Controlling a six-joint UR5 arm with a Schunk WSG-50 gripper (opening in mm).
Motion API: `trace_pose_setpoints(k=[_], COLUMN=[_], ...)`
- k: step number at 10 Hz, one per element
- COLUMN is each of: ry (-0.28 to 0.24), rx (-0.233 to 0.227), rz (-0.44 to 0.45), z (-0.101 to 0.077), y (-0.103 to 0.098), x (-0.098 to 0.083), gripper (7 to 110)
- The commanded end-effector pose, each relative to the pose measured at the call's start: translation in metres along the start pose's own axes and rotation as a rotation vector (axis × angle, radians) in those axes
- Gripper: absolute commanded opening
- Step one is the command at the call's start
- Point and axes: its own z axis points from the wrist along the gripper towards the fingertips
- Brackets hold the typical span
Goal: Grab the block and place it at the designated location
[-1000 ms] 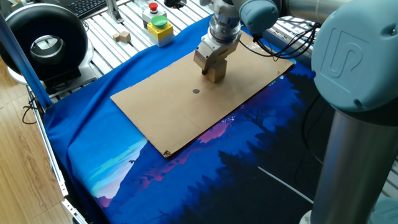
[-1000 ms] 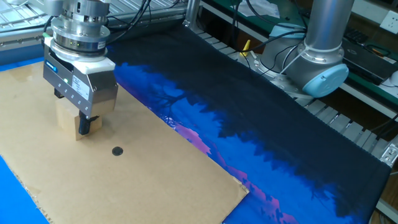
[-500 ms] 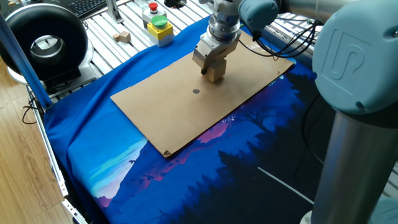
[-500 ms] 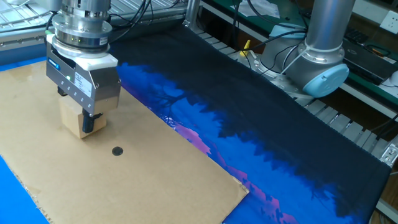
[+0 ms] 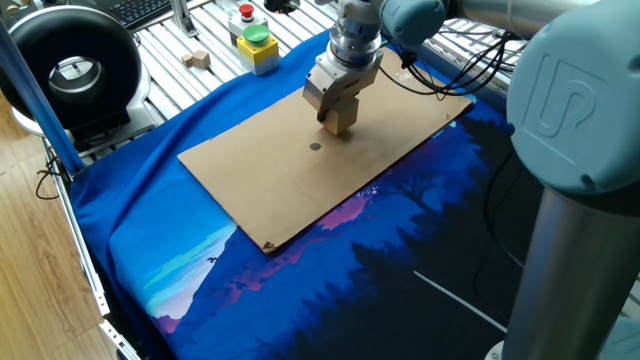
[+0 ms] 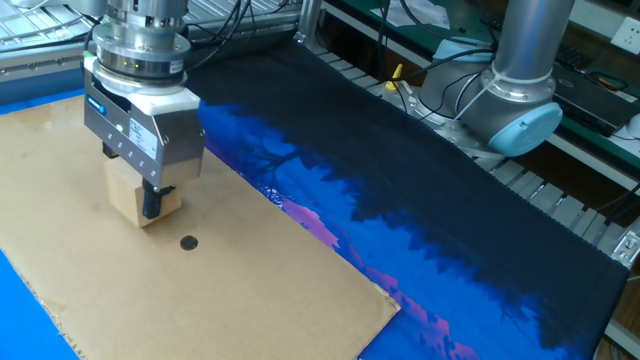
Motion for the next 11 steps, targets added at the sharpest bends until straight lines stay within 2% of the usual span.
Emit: trace_pose_setpoints(k=[1, 4, 11], ry=[-0.005, -0.010, -0.009], rx=[-0.026, -0.023, -0.058], rz=[0.025, 0.045, 0.045], z=[0.000, 0.006, 0.004], y=[0.019, 0.032, 0.047], x=[0.002, 0.003, 0.006], gripper=[7, 7, 7])
